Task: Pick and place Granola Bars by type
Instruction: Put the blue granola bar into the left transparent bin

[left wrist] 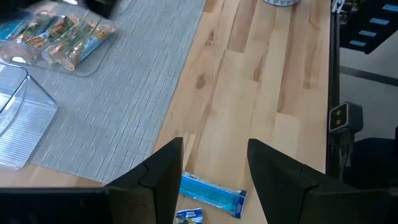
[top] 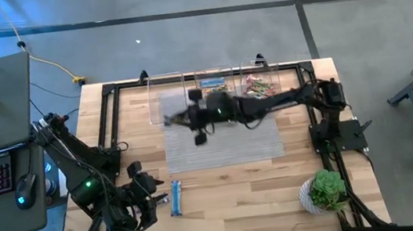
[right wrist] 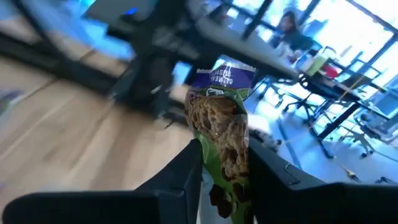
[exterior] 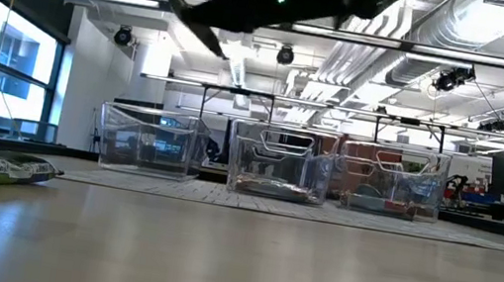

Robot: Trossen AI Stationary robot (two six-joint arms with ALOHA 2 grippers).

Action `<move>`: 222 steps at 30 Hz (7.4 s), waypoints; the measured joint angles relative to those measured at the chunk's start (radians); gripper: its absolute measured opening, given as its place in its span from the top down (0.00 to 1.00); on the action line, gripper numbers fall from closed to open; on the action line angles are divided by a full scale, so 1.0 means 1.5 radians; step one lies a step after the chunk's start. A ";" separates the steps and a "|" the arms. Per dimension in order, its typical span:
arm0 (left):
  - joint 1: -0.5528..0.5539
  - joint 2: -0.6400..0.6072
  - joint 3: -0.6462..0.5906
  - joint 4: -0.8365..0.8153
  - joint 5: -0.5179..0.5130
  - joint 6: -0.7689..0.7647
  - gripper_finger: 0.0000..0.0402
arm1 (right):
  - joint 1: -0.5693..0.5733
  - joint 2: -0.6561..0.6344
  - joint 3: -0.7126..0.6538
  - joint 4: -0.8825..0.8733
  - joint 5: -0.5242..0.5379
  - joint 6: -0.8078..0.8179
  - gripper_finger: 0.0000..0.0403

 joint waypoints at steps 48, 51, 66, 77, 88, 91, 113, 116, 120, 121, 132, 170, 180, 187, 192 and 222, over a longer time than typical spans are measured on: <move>-0.001 0.026 0.000 0.008 0.162 -0.033 0.57 | -0.037 0.135 0.376 -0.352 -0.017 0.145 0.59; -0.001 0.043 0.000 0.011 0.201 -0.054 0.57 | -0.018 0.060 0.376 -0.426 -0.017 0.149 0.60; 0.076 0.184 0.000 -0.068 0.260 -0.201 0.57 | 0.081 -0.080 0.376 -0.689 -0.016 0.246 0.62; 0.124 0.196 -0.001 -0.136 0.405 -0.016 0.57 | 0.116 -0.076 0.375 -0.698 -0.016 0.246 0.63; 0.153 0.201 -0.193 -0.029 0.508 -0.060 0.57 | 0.120 -0.076 0.375 -0.730 -0.016 0.246 0.62; 0.154 0.200 -0.223 0.039 0.546 -0.007 0.57 | 0.120 -0.076 0.375 -0.734 -0.016 0.245 0.62; 0.153 0.200 -0.236 0.143 0.516 0.099 0.56 | 0.119 -0.076 0.375 -0.736 -0.016 0.245 0.62; 0.153 0.199 -0.249 0.160 0.524 0.105 0.51 | 0.119 -0.076 0.375 -0.736 -0.016 0.245 0.62; 0.153 0.199 -0.265 0.156 0.515 0.105 0.40 | 0.119 -0.076 0.375 -0.736 -0.016 0.241 0.62; 0.153 0.199 -0.268 0.157 0.508 0.105 0.37 | 0.119 -0.076 0.375 -0.737 -0.016 0.240 0.62; 0.153 0.195 -0.317 0.204 0.517 0.082 0.32 | 0.119 -0.075 0.375 -0.739 -0.016 0.228 0.62; 0.611 0.200 0.031 -0.098 0.181 0.488 0.73 | 0.149 -0.081 0.100 -0.765 -0.027 0.452 0.62; 0.877 0.199 0.034 0.069 0.249 0.731 0.73 | 0.221 -0.082 -0.153 -0.251 -0.026 0.456 0.62; 0.984 0.227 0.008 0.090 0.322 0.783 0.70 | 0.239 -0.082 -0.311 0.115 -0.005 0.335 0.62; 1.013 0.275 -0.022 0.132 0.326 0.791 0.62 | 0.242 -0.082 -0.368 0.244 0.015 0.351 0.62; 0.875 0.076 0.336 -0.236 0.339 0.621 0.52 | 0.267 0.284 0.221 -0.110 -0.125 0.076 0.62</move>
